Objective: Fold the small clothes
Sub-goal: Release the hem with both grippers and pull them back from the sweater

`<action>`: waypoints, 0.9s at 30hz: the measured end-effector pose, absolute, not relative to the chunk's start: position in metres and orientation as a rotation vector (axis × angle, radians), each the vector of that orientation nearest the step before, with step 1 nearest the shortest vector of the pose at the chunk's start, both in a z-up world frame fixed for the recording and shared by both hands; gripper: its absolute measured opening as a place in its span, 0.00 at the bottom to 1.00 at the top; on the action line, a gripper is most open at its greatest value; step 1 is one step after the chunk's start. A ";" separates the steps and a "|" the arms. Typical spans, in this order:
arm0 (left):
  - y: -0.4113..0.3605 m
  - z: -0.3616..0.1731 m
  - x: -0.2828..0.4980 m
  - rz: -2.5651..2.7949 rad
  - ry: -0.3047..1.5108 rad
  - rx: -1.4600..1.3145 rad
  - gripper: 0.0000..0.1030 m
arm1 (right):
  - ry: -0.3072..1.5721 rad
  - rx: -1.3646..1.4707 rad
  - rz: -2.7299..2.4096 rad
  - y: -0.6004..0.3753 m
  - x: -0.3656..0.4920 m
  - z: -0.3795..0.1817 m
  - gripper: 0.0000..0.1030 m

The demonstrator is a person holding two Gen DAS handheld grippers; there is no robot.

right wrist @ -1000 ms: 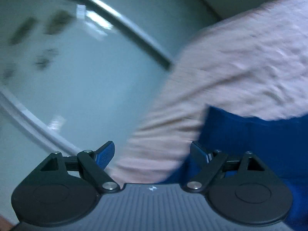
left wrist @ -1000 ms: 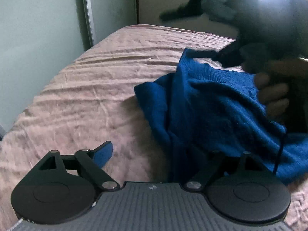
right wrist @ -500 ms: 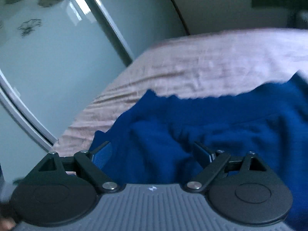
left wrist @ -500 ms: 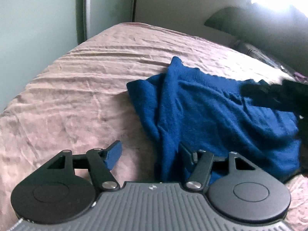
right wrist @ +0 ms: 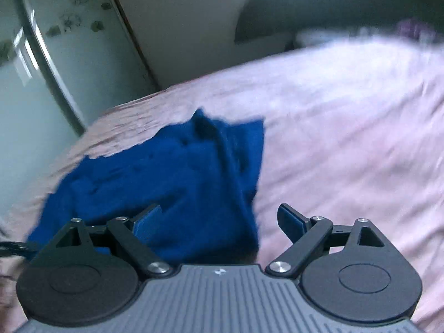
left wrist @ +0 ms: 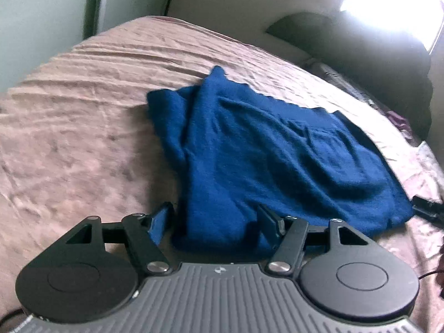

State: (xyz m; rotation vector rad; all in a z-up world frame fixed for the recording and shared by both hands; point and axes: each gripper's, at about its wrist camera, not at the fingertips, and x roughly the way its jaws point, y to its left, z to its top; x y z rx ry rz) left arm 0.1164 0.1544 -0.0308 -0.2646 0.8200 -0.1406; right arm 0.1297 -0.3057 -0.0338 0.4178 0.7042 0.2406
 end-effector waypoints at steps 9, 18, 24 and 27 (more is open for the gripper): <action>0.162 -0.038 0.119 -0.088 0.787 -0.309 0.15 | 0.720 0.806 0.308 -0.317 0.160 -0.085 0.14; 0.167 -0.010 0.100 -0.125 0.720 -0.310 0.10 | 0.611 0.642 0.262 -0.323 0.113 -0.046 0.08; 0.156 -0.026 0.103 -0.109 0.802 -0.178 0.11 | 0.749 0.285 0.177 -0.298 0.099 -0.040 0.11; 0.159 -0.024 0.099 -0.115 0.804 -0.174 0.26 | 0.685 0.263 0.063 -0.307 0.088 -0.025 0.13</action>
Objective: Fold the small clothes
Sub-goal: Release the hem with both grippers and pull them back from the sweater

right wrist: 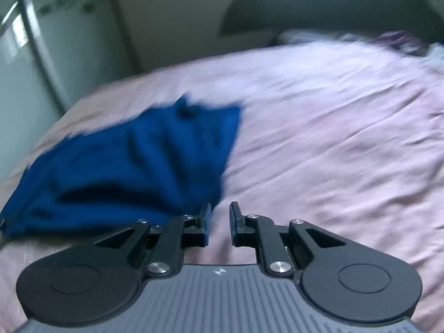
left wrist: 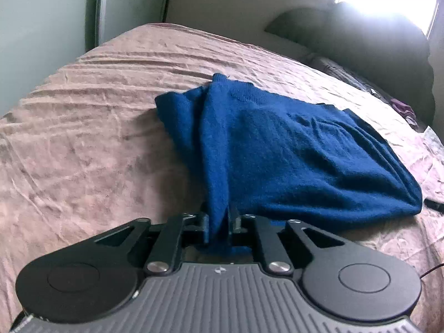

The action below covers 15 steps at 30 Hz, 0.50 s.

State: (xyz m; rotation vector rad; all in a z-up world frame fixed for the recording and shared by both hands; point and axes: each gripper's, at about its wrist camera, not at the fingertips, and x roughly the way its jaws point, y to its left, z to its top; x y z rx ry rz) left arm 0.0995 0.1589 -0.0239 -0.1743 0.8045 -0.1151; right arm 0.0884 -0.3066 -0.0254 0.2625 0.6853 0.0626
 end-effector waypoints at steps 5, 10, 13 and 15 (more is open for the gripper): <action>0.166 -0.020 0.099 -0.103 0.786 -0.193 0.54 | 0.615 0.234 0.058 -0.306 0.096 -0.008 0.36; 0.166 -0.026 0.093 -0.098 0.796 -0.210 0.59 | 0.675 0.570 0.175 -0.337 0.123 -0.046 0.82; 0.161 -0.029 0.092 -0.092 0.796 -0.145 0.55 | 0.709 0.854 0.414 -0.346 0.123 -0.064 0.82; 0.160 -0.029 0.093 -0.085 0.795 -0.125 0.52 | 0.606 0.929 0.570 -0.349 0.109 -0.050 0.80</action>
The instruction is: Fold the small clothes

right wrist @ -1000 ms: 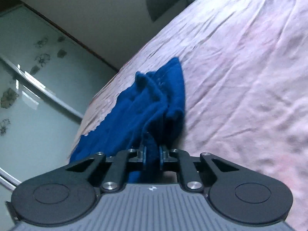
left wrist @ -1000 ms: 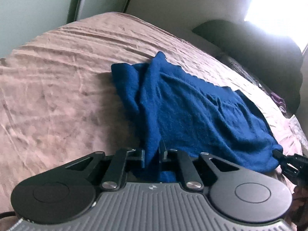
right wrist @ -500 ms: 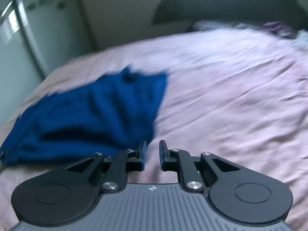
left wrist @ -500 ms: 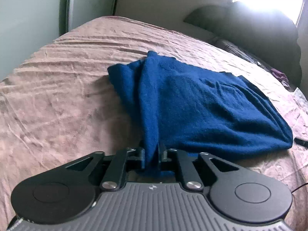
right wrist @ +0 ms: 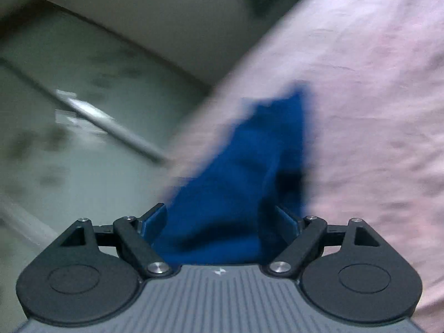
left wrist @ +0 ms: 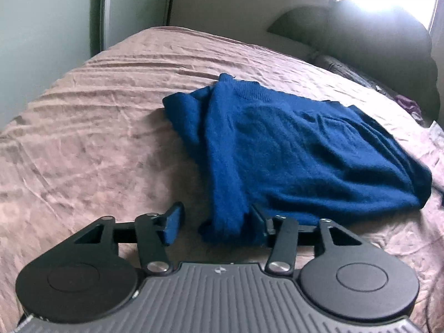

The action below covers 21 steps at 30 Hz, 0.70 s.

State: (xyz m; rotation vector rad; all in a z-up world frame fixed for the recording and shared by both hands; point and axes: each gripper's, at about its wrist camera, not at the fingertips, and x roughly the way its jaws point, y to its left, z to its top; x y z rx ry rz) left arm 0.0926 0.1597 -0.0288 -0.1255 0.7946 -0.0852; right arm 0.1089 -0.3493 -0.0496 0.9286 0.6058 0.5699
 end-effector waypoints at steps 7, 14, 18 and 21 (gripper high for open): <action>0.153 -0.031 0.092 -0.082 0.785 -0.087 0.47 | 0.511 0.163 0.003 -0.299 0.080 0.018 0.82; 0.153 -0.031 0.089 -0.073 0.781 -0.070 0.40 | 0.793 0.267 0.333 -0.263 0.115 -0.032 0.81; 0.160 -0.029 0.086 -0.078 0.784 -0.085 0.36 | 0.753 0.106 0.211 -0.257 0.097 -0.025 0.81; 0.156 -0.029 0.087 -0.083 0.784 -0.072 0.33 | 0.644 0.001 0.133 -0.245 0.081 -0.006 0.83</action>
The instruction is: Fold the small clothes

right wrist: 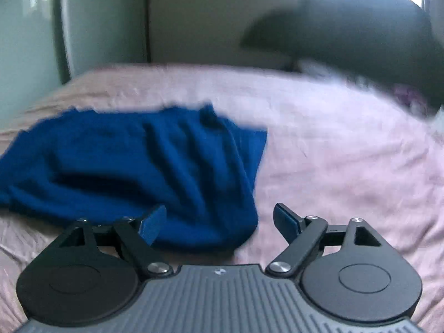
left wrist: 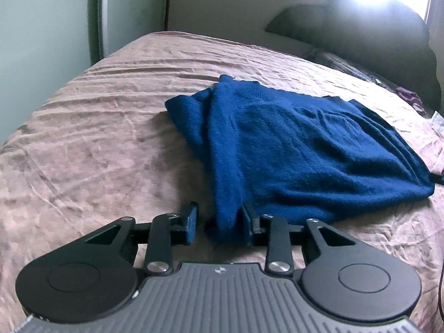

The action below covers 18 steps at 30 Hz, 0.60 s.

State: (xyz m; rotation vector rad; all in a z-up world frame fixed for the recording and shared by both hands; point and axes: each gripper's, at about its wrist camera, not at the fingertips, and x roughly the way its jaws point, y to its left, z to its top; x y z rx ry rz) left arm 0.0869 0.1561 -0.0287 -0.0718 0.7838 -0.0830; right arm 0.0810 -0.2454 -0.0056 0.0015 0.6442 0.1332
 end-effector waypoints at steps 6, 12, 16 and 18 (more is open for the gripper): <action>0.154 -0.021 0.082 -0.086 0.776 -0.067 0.44 | 0.780 -0.054 0.233 -0.212 0.098 -0.030 0.84; 0.174 0.000 0.097 -0.057 0.731 -0.112 0.72 | 0.556 -0.160 0.286 -0.159 0.073 0.007 0.84; 0.184 0.008 0.125 -0.124 0.731 -0.192 0.87 | 0.450 -0.336 0.349 -0.107 0.058 0.023 0.84; 0.189 0.006 0.145 -0.140 0.753 -0.207 0.88 | 0.393 -0.462 0.379 -0.078 0.042 0.019 0.84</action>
